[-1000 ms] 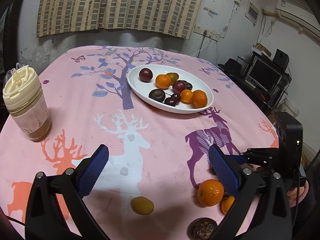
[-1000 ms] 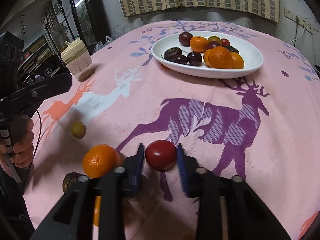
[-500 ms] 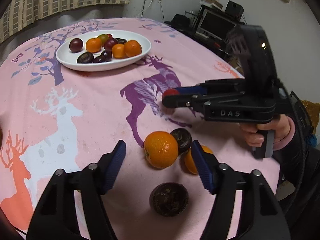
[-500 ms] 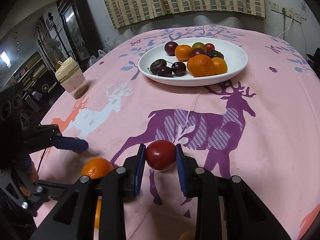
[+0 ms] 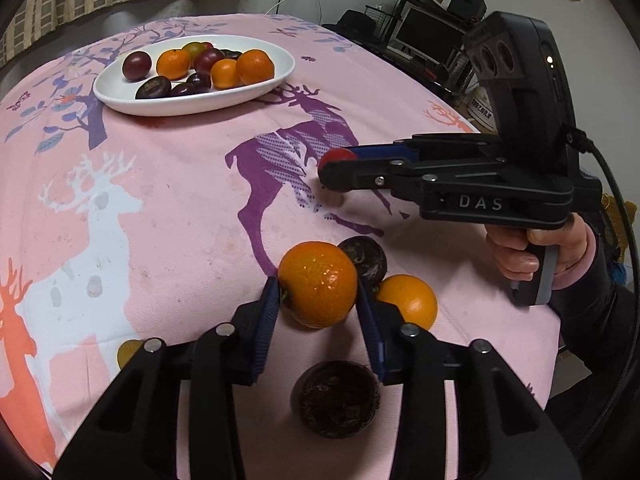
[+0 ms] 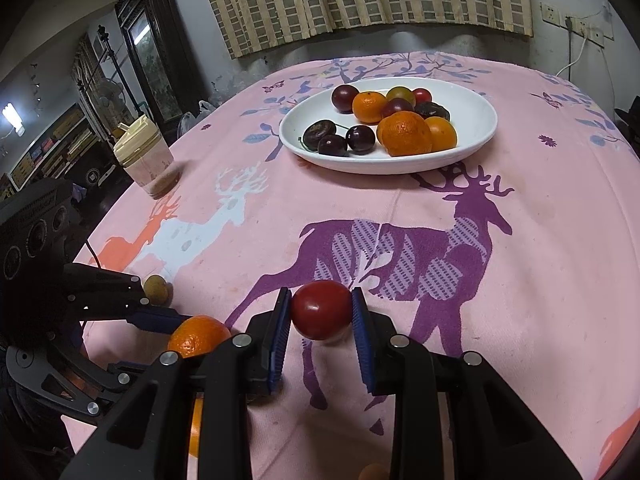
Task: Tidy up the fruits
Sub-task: 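Carry the red tomato and the mandarin to the plate and release both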
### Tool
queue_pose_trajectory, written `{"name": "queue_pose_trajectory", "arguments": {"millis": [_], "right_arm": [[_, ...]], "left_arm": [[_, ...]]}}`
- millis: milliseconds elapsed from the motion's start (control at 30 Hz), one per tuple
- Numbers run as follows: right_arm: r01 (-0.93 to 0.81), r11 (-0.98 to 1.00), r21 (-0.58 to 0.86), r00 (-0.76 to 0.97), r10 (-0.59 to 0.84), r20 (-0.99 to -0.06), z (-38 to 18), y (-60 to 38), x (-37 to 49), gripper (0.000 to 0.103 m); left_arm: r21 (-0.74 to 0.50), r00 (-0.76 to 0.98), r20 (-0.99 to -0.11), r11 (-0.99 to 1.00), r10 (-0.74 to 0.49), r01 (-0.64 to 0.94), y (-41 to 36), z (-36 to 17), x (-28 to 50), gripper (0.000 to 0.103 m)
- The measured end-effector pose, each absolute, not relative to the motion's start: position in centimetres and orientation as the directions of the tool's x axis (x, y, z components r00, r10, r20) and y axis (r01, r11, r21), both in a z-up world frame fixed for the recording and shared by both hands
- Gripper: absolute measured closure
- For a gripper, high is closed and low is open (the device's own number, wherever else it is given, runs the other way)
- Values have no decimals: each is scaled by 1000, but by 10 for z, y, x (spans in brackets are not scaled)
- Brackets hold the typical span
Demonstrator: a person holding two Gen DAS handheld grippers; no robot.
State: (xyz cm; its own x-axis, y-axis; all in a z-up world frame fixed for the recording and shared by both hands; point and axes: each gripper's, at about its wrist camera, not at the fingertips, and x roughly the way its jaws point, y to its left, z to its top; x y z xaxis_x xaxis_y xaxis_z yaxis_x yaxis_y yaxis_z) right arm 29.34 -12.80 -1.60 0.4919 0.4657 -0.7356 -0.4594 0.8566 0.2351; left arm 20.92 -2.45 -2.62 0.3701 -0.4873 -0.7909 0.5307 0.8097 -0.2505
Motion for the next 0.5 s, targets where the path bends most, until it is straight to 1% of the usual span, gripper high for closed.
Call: {"name": "queue_pose_trajectory", "arguments": {"millis": [100,167,333,367,433,467,500], "right_arm": [[-458,858,232,496,463,-735,-15,-128,293,73],[-458,858,232,500,464,-731,-14,-129,293,73],[-456,857,240,524,476,-706,-5,-136,292,73],[-451,853,264,522,491,-697,-1,-139,295,73],[-445,836,320,530,534,-658,13,-147,306,73],[-439,841,315,554,530,-642,20,-149,312,73],[-428,855,294,596,511,-619,29,-151,321,73]], "left_arm": [[-256,370,-790,812,-488,525,-24,-26,210,65],[-234,397,-788,825,-471,514,-22,-22,208,65],[-273,449,-739,833,-502,482,-7,2,209,65],[-266,458,-736,835,-499,482,-6,9,212,65],[-206,493,-735,846,-465,492,-8,26,221,65],[-167,522,-732,858,-438,486,-9,37,233,65],[-153,536,-729,864,-426,479,-9,44,243,65]]}}
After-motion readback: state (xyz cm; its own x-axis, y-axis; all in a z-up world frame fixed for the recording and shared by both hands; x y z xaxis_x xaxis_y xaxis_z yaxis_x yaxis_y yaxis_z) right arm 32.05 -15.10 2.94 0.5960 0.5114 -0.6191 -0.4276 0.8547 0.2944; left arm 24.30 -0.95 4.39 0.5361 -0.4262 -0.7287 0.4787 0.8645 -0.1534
